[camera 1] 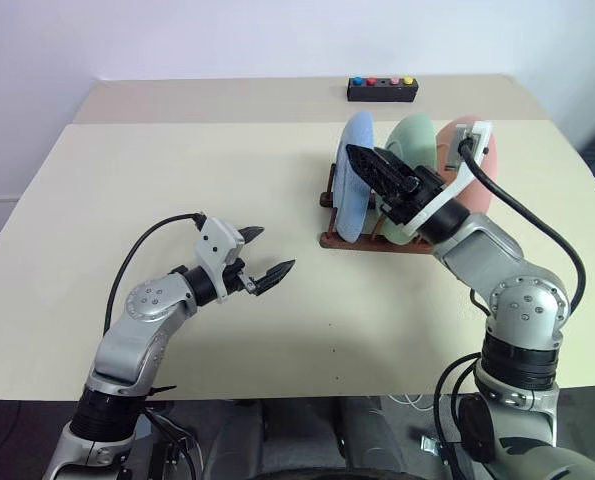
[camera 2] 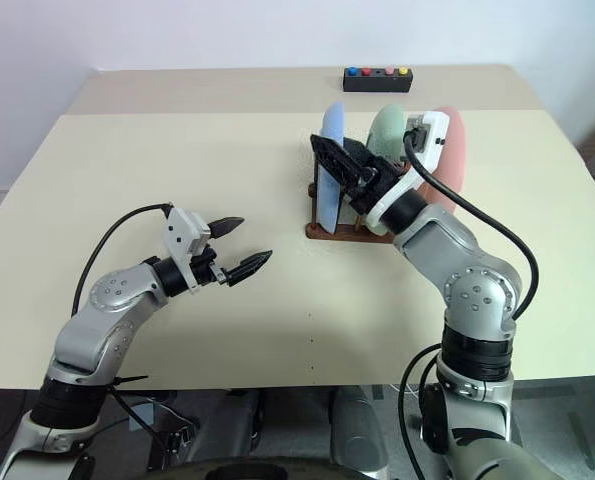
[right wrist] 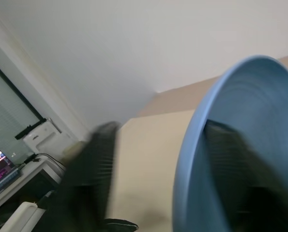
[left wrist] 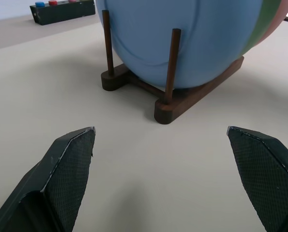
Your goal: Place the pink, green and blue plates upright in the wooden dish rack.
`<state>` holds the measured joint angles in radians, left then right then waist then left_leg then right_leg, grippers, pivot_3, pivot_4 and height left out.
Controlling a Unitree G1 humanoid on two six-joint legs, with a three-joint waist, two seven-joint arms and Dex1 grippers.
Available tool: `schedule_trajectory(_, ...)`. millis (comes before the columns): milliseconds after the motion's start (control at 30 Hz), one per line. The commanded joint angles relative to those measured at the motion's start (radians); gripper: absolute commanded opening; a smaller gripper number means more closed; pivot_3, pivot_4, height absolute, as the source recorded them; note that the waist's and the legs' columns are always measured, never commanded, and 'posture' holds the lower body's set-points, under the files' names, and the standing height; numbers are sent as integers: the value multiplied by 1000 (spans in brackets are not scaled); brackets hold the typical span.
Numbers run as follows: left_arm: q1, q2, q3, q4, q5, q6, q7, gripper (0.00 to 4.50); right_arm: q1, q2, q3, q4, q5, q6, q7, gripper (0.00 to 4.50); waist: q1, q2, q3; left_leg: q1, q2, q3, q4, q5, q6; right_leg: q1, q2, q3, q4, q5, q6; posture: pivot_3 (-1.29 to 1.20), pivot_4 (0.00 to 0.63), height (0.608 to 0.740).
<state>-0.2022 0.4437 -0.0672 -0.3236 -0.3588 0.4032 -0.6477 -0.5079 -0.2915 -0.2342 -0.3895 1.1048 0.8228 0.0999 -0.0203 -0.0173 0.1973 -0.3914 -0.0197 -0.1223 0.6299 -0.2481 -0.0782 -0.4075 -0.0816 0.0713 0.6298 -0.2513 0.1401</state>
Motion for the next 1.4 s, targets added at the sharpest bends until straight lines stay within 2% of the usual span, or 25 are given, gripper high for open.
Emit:
schedule_trajectory(33, -8, -7, -5, -31, 2, -16, -2, 4500, -25, -22, 3, -43, 1, -9, 2, 4329, 0, 0, 0, 0, 0, 0, 0, 0, 0, 0, 0, 0, 0, 0, 0, 0, 150, 740)
schedule_trajectory(433, -4, -18, -7, -25, 7, -19, -4, 4500, -90, -126, 42, -97, -60, -15, 47, 4329, 1, 0, 0, 0, 0, 0, 0, 0, 0, 0, 0, 0, -1, 0, 0, 0, 150, 740)
schedule_trajectory(600, -4, -23, -5, -20, 10, -24, -2, 4500, -111, -237, 49, -128, -147, -47, 135, 4329, 3, 0, 0, 0, 0, 0, 0, 0, 0, 0, 0, 0, -1, 0, 0, 0, 150, 740)
schedule_trajectory(700, -10, -28, 8, -9, 14, -34, 8, 4500, -79, -345, 29, -156, -241, -133, 267, 4329, 6, 1, 1, -1, 0, 0, 0, 0, 0, 0, 0, 0, -2, 0, 0, 0, 150, 740)
schedule_trajectory(767, -13, -30, 13, -2, 19, -40, 11, 4500, -38, -404, -2, -162, -278, -188, 347, 4329, 6, 0, 0, -1, 0, 0, 0, 0, 0, 0, 0, 0, -2, 0, 0, 0, 150, 740)
schedule_trajectory(867, -20, -18, 37, 30, 36, -67, 17, 4500, 78, -488, -134, -145, -279, -252, 487, 4329, 8, 0, 0, -1, 0, 0, 0, 0, 1, 1, 0, 0, -3, 0, 0, 0, 150, 740)
schedule_trajectory(967, -18, 2, 61, 65, 47, -91, 14, 4500, 243, -551, -275, -112, -283, -295, 638, 4329, 8, 0, 0, -1, 0, 1, 1, -1, 1, 1, 0, 0, -4, 0, 1, 0, 150, 740)
schedule_trajectory(1100, -7, 29, 87, 123, 71, -126, 13, 4500, 511, -562, -419, -86, -337, -377, 813, 4329, 9, 0, 0, 0, 0, 1, 1, -1, 2, 2, 0, 0, -4, 0, 1, 0, 150, 740)
schedule_trajectory(1233, 8, 65, 110, 182, 92, -151, 4, 4500, 670, -516, -420, -25, -434, -471, 858, 4329, 1, 0, 0, 1, 1, 3, 1, -1, 2, 3, 0, 1, -4, -1, 0, 0, 150, 740)
schedule_trajectory(1400, 20, 82, 118, 220, 112, -177, 5, 4500, 700, -461, -356, 47, -500, -527, 841, 4329, 3, 0, 0, 2, 1, 4, 2, -1, 2, 3, 0, 2, -4, -2, -2, 0, 150, 740)
